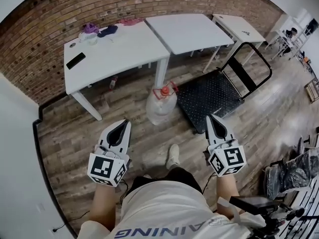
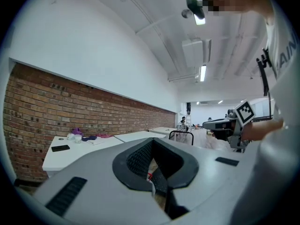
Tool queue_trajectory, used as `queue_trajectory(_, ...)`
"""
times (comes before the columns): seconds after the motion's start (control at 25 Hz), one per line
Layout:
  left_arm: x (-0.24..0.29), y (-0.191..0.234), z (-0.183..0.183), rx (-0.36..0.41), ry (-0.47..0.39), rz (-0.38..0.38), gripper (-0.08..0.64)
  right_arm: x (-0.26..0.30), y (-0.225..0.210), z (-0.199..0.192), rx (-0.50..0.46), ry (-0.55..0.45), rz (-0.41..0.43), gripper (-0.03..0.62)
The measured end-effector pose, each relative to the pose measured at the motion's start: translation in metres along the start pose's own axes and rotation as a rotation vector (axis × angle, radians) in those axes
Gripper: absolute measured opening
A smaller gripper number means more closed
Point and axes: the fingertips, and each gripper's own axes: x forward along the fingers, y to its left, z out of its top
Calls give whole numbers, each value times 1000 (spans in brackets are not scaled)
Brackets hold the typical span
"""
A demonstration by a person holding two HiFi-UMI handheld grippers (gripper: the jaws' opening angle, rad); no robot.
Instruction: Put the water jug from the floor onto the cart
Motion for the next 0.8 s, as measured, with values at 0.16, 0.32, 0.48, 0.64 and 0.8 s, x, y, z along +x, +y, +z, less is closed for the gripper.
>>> queue_trajectory(0.16,26,9,3,15,12,15,2,30,-21,1,15,-18,12,5)
queue_trajectory(0.32,64,15,5,29,32,30,2,60,-47,-3,38,-25,29,5)
queue_trajectory(0.48,113,7,9,51,55,24,2,87,-88,-9,50,-23,30,5)
queue_trajectory(0.64,164,-4,14,48,78,21,2,114,-132,-16,64,-9,40,5)
queue_trajectory(0.8,212,-12,16,28,95,27,2,142,-172,-21,92,-9,62,5)
